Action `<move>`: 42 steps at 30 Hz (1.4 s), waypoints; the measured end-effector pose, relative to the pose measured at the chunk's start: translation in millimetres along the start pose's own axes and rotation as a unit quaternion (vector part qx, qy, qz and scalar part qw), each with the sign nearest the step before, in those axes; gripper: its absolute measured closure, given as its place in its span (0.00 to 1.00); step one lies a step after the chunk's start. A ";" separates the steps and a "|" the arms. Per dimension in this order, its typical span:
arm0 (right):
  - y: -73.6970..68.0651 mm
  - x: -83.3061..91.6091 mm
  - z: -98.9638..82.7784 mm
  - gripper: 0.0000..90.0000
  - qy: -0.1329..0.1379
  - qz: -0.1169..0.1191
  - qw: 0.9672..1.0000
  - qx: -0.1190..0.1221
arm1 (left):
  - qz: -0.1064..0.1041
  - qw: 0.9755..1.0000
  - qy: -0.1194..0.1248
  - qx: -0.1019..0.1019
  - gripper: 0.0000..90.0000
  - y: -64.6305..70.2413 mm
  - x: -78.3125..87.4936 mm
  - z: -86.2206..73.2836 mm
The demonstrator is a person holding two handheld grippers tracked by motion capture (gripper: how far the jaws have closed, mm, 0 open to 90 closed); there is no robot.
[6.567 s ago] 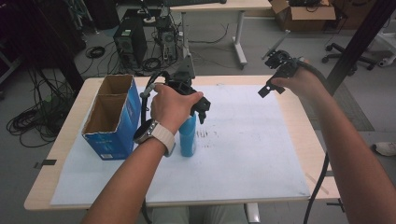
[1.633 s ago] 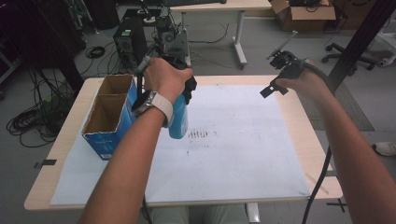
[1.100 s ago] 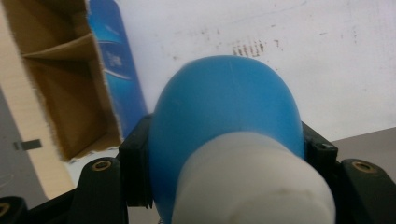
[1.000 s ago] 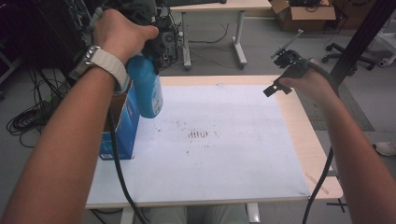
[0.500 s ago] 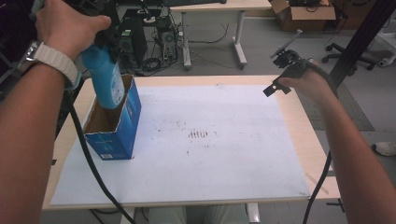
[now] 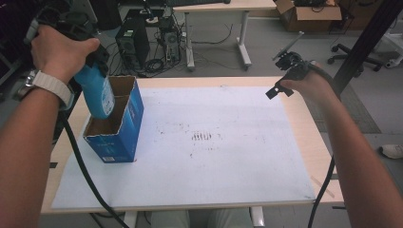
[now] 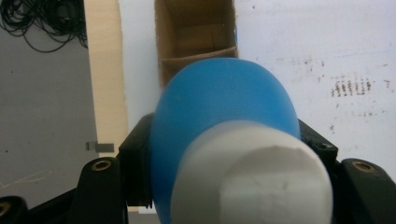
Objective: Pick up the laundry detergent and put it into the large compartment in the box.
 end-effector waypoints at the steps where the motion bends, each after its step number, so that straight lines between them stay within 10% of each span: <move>1: 0.4 0.1 -0.5 0.10 -0.001 -0.001 1.000 0.000 | 0.000 1.000 0.000 -0.003 0.42 0.8 -6.5 -0.3; 18: 5.4 -2.8 -5.9 0.10 -0.005 0.002 1.000 -0.010 | -0.017 1.000 -0.007 -0.015 0.42 -0.3 -98.6 -13.9; 42: 6.7 -7.4 -9.3 0.10 -0.007 0.004 1.000 -0.019 | -0.020 0.999 -0.014 -0.025 0.42 6.0 -159.5 -30.0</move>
Point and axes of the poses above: each handheld gripper's, and its own axes: x roughly backward along the jaws, z roughly out of its top, y roughly to its right, the point moved 5 cm from there along -x, roughly forward along the jaws, and after that the axes turned 5 degrees about z, right-handed, at the moved point
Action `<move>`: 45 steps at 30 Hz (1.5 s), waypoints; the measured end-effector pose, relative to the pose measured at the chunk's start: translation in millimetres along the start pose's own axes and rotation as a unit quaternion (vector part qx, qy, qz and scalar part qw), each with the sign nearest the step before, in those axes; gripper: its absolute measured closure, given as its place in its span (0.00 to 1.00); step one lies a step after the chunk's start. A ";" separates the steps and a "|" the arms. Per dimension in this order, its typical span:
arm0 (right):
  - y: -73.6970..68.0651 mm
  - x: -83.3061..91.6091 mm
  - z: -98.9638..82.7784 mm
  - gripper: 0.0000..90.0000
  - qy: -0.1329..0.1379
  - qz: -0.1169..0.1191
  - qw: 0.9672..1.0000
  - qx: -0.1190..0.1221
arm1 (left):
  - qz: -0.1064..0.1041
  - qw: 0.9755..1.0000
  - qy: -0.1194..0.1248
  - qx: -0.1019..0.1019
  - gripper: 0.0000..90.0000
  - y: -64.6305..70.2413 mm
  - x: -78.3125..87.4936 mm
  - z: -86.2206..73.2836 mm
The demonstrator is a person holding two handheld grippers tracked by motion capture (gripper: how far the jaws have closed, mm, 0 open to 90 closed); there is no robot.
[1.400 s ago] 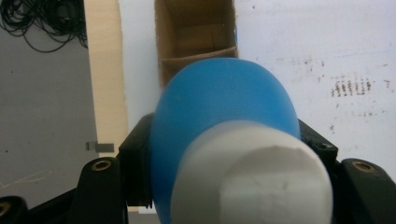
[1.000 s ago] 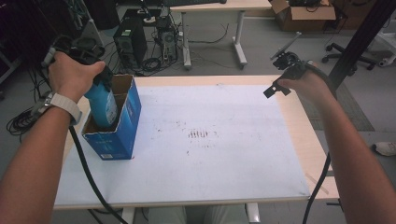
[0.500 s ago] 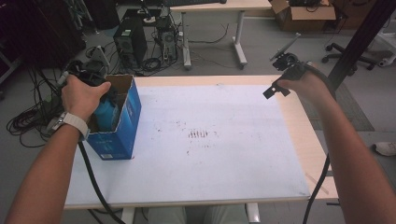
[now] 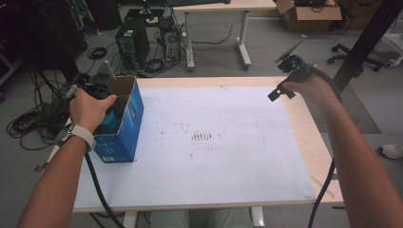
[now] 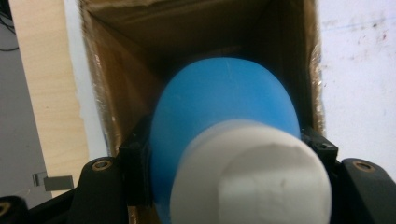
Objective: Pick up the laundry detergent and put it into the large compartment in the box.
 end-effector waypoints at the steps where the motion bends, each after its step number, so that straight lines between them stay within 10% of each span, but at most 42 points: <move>1: 0.0 0.0 0.0 0.10 0.000 0.000 1.000 0.000 | 0.000 1.000 0.000 0.000 0.42 0.0 0.0 0.0; 45: 0.4 -5.3 -3.4 0.10 -0.004 0.003 1.000 0.001 | -0.013 1.000 -0.011 0.019 0.41 -8.9 -21.1 -1.5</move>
Point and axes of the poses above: each handheld gripper's, and its own axes: x roughly backward along the jaws, z roughly out of its top, y roughly to its right, the point moved 5 cm from there along -x, roughly forward along the jaws, and after that the axes turned 5 degrees about z, right-handed, at the moved point
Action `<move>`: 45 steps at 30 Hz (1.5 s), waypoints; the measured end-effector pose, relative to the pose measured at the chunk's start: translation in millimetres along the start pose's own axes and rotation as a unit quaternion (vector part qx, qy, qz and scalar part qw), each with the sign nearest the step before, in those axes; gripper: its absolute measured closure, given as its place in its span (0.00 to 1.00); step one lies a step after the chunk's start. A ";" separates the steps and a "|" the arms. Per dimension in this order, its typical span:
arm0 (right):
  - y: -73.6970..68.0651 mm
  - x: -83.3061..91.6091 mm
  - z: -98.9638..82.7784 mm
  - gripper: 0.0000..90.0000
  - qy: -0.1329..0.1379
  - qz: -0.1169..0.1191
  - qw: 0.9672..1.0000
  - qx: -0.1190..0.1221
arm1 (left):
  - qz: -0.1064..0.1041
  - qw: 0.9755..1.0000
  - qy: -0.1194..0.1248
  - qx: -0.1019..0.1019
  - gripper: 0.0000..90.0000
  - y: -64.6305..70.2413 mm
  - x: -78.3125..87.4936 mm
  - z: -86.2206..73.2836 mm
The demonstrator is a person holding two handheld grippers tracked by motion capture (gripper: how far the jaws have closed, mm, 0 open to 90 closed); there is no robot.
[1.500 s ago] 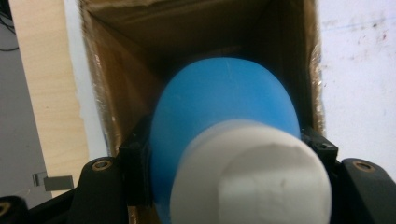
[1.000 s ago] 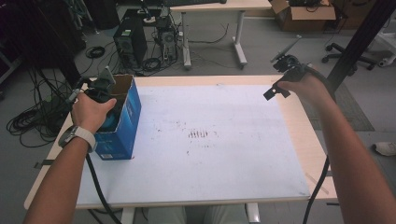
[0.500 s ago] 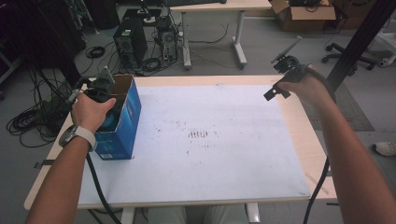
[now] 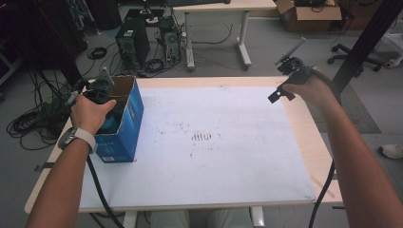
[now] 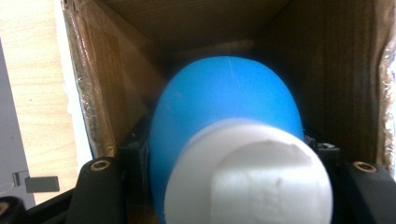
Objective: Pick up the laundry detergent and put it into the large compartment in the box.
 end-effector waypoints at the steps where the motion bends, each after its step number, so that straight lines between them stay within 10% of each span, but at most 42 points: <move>1: -0.1 -0.1 0.0 0.10 0.000 0.000 1.000 0.000 | -0.002 1.000 0.000 0.003 0.41 -0.2 -0.1 0.1; 30: -2.0 -1.8 -3.0 0.10 0.002 0.007 1.000 0.005 | 0.002 1.000 0.008 0.010 0.34 3.0 12.2 -1.9; 45: -6.1 0.7 -2.9 0.10 0.005 0.009 1.000 0.010 | 0.027 0.998 0.047 0.015 0.27 0.0 57.0 2.4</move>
Point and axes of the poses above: each handheld gripper's, and its own axes: x roughly backward along the jaws, z roughly out of its top, y roughly to its right, the point moved 5 cm from there along -x, roughly forward along the jaws, and after that the axes turned 5 degrees about z, right-handed, at the moved point
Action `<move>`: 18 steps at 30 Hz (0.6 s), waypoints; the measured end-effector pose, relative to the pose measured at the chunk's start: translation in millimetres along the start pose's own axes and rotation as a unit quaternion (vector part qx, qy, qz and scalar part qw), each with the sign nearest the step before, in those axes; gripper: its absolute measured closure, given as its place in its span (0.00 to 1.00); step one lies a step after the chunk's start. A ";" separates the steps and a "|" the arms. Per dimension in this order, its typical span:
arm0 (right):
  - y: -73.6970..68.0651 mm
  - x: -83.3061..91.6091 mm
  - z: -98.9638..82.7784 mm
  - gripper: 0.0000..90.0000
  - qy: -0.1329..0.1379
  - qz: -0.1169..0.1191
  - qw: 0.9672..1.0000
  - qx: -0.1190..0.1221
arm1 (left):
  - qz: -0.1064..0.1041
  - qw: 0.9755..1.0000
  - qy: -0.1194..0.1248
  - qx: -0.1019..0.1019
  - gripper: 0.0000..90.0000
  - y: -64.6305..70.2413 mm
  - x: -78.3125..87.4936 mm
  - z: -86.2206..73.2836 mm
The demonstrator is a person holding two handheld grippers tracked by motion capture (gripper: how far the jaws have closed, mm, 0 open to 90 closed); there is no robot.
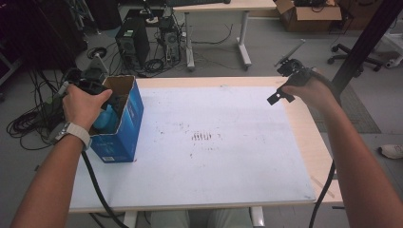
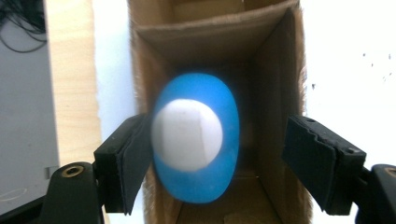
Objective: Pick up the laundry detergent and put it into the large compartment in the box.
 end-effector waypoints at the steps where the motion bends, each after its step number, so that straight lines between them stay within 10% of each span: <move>1: -0.2 0.5 -0.2 0.10 0.001 0.000 1.000 0.000 | 0.003 1.000 0.001 0.000 0.27 0.3 3.5 0.3; 9: 0.6 5.1 -3.9 0.10 0.004 -0.001 1.000 -0.002 | 0.000 1.000 0.016 -0.010 0.24 5.4 32.9 2.6; 18: 1.2 7.8 -6.5 0.10 0.008 0.000 1.000 -0.005 | -0.023 0.994 0.050 -0.090 0.24 41.5 97.0 -5.3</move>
Point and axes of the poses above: each handheld gripper's, and its own axes: x roughly backward along the jaws, z roughly out of its top, y roughly to its right, the point moved 5 cm from there along -x, roughly forward along the jaws, and after that the axes turned 5 degrees about z, right-handed, at the moved point
